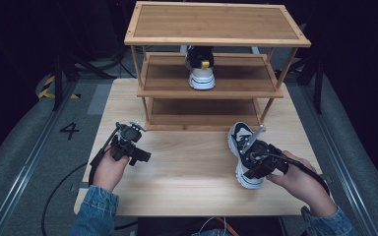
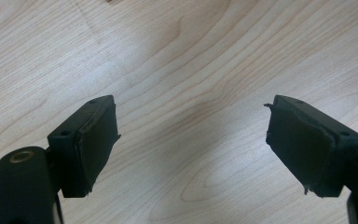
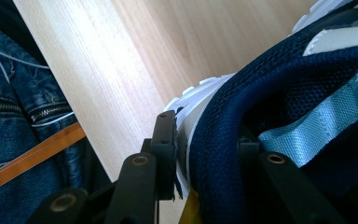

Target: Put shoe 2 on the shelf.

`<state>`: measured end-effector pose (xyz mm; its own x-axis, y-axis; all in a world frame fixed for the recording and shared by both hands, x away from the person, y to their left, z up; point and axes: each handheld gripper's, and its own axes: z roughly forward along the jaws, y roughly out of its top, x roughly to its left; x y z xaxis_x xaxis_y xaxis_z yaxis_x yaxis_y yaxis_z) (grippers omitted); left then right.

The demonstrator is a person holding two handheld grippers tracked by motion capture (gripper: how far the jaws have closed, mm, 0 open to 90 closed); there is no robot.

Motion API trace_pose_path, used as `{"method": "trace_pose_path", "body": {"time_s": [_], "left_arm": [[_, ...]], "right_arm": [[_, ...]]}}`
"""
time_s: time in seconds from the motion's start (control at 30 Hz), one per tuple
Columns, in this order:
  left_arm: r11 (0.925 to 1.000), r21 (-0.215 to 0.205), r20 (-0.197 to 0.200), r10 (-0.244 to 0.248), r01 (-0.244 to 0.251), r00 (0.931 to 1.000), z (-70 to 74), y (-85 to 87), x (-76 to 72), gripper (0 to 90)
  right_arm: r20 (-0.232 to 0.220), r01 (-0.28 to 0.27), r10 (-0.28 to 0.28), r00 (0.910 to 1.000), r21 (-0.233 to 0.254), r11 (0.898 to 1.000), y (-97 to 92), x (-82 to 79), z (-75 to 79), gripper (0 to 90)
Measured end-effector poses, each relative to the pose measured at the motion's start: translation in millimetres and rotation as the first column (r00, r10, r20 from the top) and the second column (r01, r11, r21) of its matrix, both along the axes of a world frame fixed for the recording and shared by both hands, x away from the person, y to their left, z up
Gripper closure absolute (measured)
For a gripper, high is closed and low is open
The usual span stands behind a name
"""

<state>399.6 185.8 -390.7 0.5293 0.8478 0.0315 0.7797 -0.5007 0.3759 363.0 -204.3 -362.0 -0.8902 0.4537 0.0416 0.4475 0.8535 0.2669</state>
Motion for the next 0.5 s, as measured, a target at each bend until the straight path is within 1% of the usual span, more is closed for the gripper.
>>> {"method": "trace_pose_path", "body": {"time_s": [0.1,0.2,0.23,0.27,0.33,0.4,0.47,0.5], "left_arm": [[1.0000,-0.001,0.002,-0.002,0.002,1.0000,-0.5,0.0,-0.5,16.8],[1.0000,-0.003,-0.001,0.004,-0.004,1.0000,-1.4,1.6,-0.9,16.8],[0.9998,-0.006,-0.007,0.016,-0.016,0.9998,-1.8,1.7,-1.6,16.8],[1.0000,-0.003,-0.001,0.008,-0.008,1.0000,-1.9,2.7,-1.4,16.8],[0.9999,-0.005,-0.001,0.010,-0.010,0.9999,-2.2,3.1,-1.8,16.7],[0.9999,-0.006,0.000,0.015,-0.015,0.9999,-1.9,3.1,-2.6,16.8],[1.0000,-0.004,0.005,0.007,-0.007,1.0000,-1.4,3.4,-3.3,16.8],[0.9999,-0.006,0.006,0.011,-0.011,0.9999,-1.4,3.4,-3.8,16.7]], "right_arm": [[0.027,0.003,-0.003,0.9996,0.012,1.000,-2.5,-1.4,7.0,70.1],[0.065,0.006,-0.007,0.9979,0.020,1.000,-4.1,-3.3,13.6,70.1],[0.074,0.003,-0.005,0.9972,0.023,1.000,-4.6,-4.2,16.2,70.1],[0.089,0.006,-0.008,0.9960,0.025,1.000,-4.8,-5.1,18.1,70.1],[0.109,0.000,-0.003,0.9941,0.030,1.000,-5.5,-6.6,22.6,70.0],[0.124,-0.003,-0.001,0.9923,0.034,0.999,-6.5,-7.9,26.0,70.0],[0.137,-0.004,-0.001,0.9906,0.037,0.999,-7.7,-8.6,28.7,70.1],[0.134,-0.002,-0.004,0.9909,0.046,0.999,-7.9,-9.1,30.0,70.1]]}}
